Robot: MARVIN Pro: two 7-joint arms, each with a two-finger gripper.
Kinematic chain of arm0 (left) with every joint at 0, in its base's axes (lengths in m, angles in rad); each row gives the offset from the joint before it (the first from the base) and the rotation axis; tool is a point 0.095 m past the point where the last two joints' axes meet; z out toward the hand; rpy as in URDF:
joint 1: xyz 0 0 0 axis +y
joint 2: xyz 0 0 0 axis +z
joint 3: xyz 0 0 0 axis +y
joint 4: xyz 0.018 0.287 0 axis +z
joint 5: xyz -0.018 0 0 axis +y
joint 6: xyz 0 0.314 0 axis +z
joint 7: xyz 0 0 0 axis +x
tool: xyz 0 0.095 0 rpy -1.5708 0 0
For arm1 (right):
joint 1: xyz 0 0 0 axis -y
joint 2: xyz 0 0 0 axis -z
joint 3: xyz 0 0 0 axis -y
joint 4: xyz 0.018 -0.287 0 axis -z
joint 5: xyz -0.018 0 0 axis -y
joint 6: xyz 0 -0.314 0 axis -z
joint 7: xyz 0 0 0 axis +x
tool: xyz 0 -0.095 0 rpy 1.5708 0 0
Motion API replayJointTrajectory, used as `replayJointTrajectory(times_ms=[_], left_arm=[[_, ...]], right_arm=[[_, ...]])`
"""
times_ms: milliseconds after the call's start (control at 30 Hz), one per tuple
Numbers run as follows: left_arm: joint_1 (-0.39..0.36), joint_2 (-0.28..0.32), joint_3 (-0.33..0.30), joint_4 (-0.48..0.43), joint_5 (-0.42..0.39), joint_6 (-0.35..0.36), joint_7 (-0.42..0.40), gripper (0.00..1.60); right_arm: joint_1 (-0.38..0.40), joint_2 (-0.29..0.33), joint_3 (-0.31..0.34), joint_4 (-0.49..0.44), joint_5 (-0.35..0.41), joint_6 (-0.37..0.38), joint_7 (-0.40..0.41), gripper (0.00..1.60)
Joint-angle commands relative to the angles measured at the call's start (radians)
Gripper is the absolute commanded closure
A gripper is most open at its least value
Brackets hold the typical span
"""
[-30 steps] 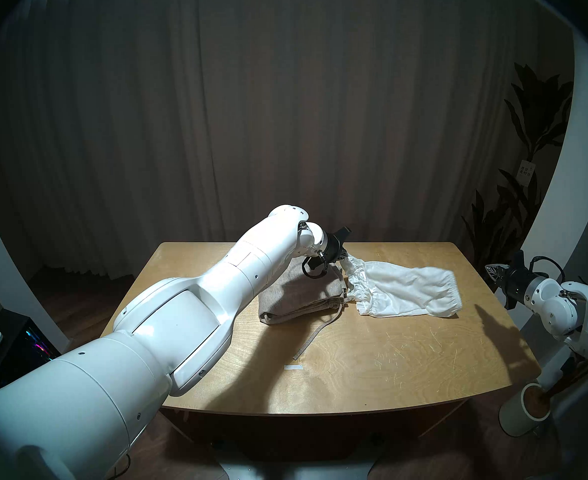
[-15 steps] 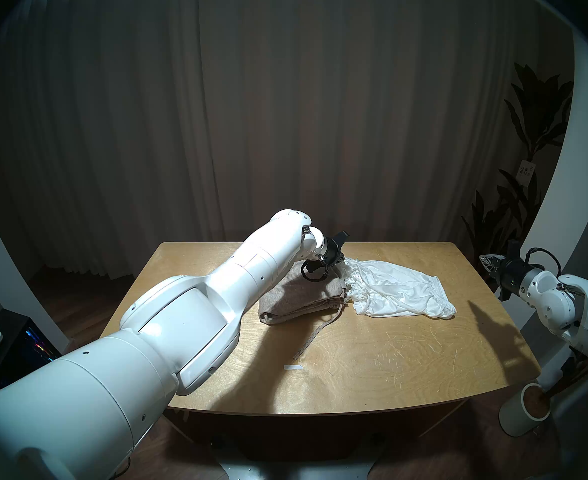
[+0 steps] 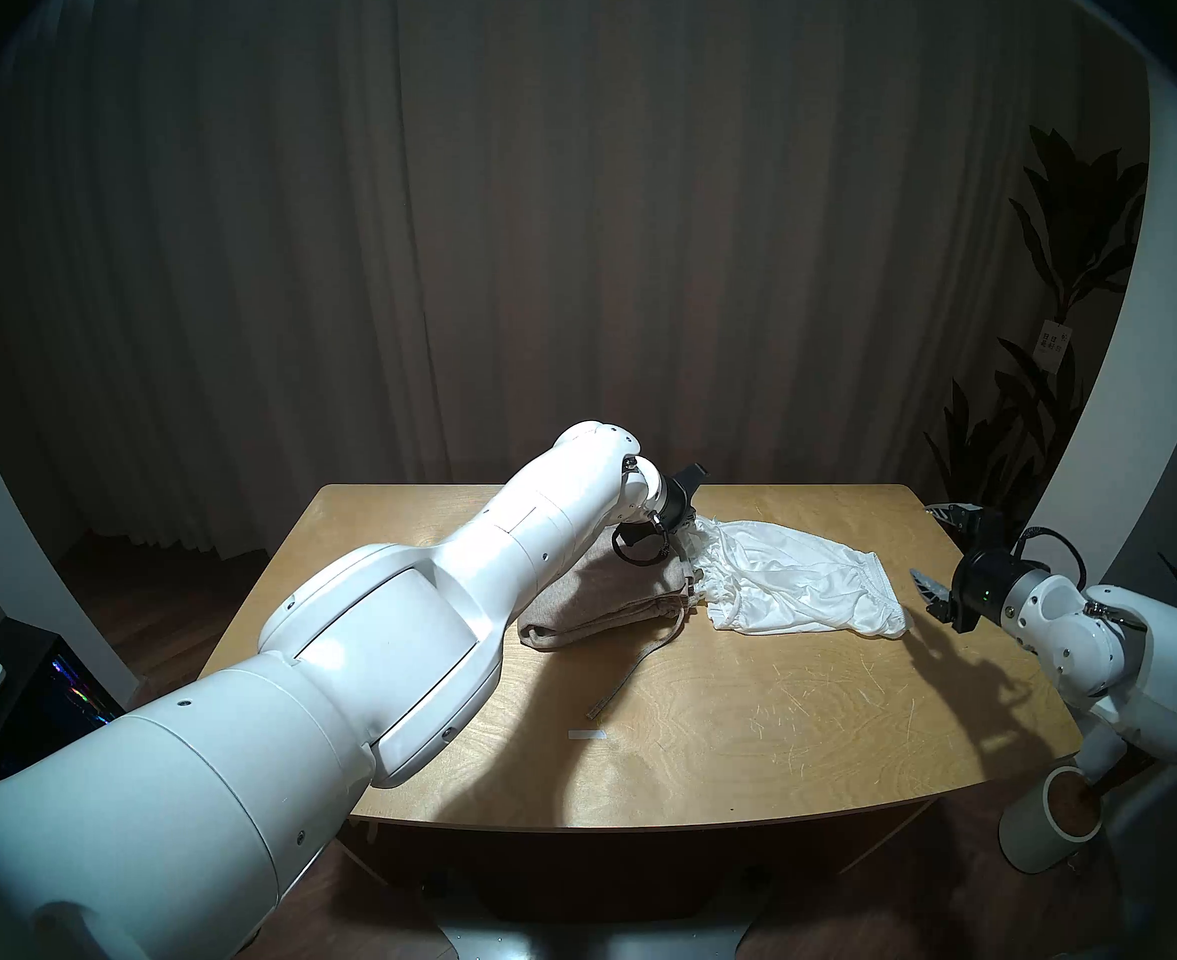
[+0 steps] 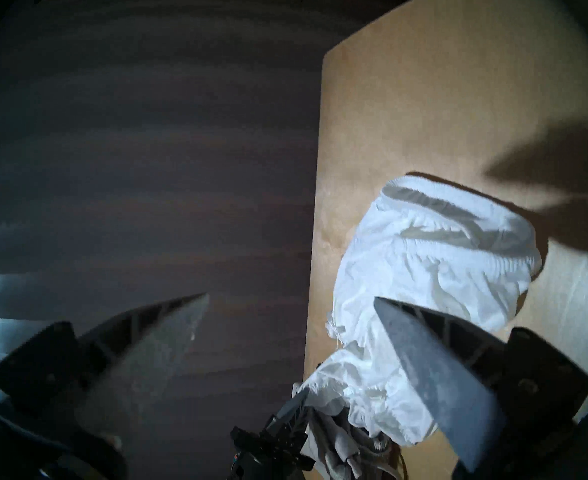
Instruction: Fold pants twice and stack them
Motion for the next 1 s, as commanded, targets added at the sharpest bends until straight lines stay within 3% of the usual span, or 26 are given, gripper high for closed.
replayJointTrajectory(times_ms=[0, 133, 200, 400, 767, 800, 833, 900, 933, 967], left_arm=[[-0.04, -0.032, 0.012, 0.004, 0.016, -0.004, -0.036, 1.6], [-0.044, -0.039, 0.02, 0.011, 0.024, -0.004, -0.048, 1.6], [-0.044, -0.039, 0.021, 0.012, 0.025, -0.004, -0.051, 1.6], [-0.048, -0.039, 0.031, 0.015, 0.035, -0.006, -0.068, 1.6], [-0.05, -0.037, 0.043, 0.022, 0.055, -0.005, -0.096, 1.6], [-0.052, -0.037, 0.044, 0.024, 0.058, -0.006, -0.1, 1.37], [-0.052, -0.037, 0.044, 0.024, 0.058, -0.006, -0.1, 1.37], [-0.053, -0.037, 0.045, 0.027, 0.062, -0.008, -0.104, 1.17], [-0.054, -0.037, 0.045, 0.029, 0.063, -0.009, -0.106, 0.91], [-0.056, -0.036, 0.045, 0.031, 0.065, -0.01, -0.107, 0.92]], right_arm=[[0.119, -0.08, -0.02, 0.005, -0.012, -0.028, 0.005, 0.0], [0.168, -0.1, -0.039, 0.021, -0.019, -0.043, -0.013, 0.0], [0.138, -0.098, -0.02, 0.015, -0.022, -0.047, -0.01, 0.0], [0.231, -0.16, -0.092, 0.047, -0.058, -0.07, -0.046, 0.0], [0.339, -0.267, -0.141, 0.099, -0.142, -0.105, -0.105, 0.0], [0.36, -0.287, -0.148, 0.112, -0.159, -0.11, -0.114, 0.0], [0.36, -0.287, -0.148, 0.112, -0.159, -0.11, -0.114, 0.0], [0.381, -0.305, -0.156, 0.125, -0.176, -0.113, -0.124, 0.0], [0.405, -0.314, -0.169, 0.136, -0.181, -0.115, -0.131, 0.0], [0.39, -0.321, -0.157, 0.133, -0.191, -0.117, -0.131, 0.0]])
